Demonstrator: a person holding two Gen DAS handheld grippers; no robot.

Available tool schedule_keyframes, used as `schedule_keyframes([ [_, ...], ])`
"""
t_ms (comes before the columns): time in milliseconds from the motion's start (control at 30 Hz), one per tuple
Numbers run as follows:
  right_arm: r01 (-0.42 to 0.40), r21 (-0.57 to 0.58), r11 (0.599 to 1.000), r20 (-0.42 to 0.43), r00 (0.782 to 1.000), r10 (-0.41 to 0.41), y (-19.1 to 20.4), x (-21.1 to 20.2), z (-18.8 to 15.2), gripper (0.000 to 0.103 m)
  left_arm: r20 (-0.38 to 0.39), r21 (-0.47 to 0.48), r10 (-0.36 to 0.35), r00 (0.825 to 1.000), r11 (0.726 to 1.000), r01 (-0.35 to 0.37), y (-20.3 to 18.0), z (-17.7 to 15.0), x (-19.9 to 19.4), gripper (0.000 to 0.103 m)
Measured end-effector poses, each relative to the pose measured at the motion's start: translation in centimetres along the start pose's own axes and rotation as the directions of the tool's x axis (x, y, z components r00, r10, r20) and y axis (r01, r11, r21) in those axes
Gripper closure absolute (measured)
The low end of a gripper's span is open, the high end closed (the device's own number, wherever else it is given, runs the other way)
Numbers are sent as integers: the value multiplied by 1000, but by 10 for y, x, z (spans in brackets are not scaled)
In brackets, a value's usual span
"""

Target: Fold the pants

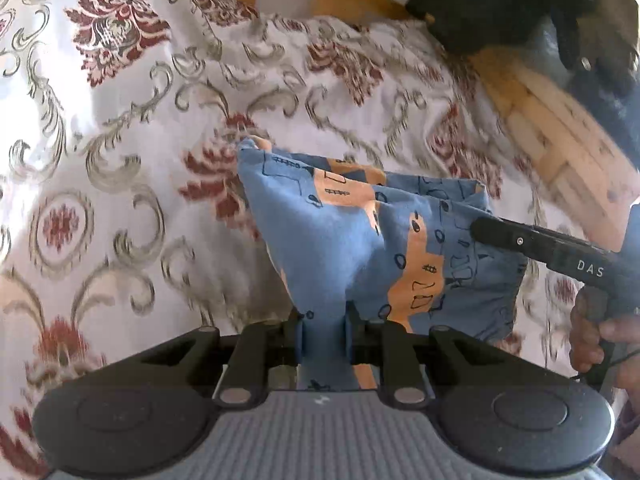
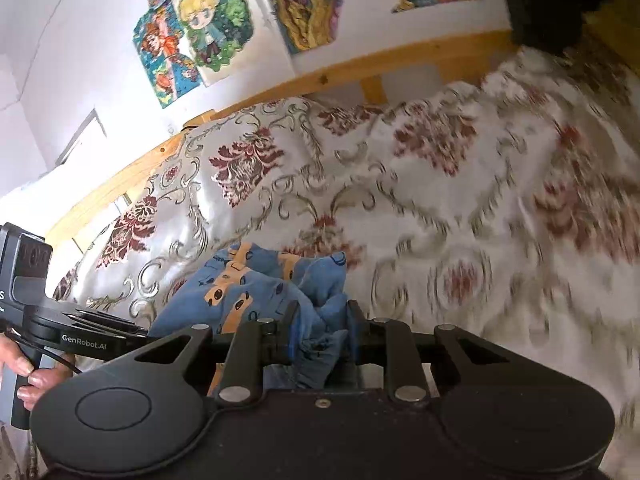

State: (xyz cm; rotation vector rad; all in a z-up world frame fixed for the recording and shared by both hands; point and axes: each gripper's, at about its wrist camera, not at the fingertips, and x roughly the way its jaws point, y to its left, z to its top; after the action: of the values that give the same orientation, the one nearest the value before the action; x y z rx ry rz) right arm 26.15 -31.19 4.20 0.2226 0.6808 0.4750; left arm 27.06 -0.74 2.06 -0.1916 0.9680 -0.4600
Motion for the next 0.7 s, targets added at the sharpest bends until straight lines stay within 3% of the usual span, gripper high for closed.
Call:
schedule_keyframes([
  [233,6,-55,998,-38,999,-8,-14,50,44,79,15,2,0,1000,1000,0,26,45,30,82],
  [433,41,-13,999,-117,992,-42,-35,100,26,78,-49,-27,21,999,999,-22,52,33,72,81],
  [567,33,26,999,-105,994,-30,-43,100,19,75,-38,-7,8,999,1000,-8,54,26,72,76],
  [700,33,25,999,-92,995,-30,-42,96,18,66,-39,6,20,999,1000,-20,51,26,69,71],
])
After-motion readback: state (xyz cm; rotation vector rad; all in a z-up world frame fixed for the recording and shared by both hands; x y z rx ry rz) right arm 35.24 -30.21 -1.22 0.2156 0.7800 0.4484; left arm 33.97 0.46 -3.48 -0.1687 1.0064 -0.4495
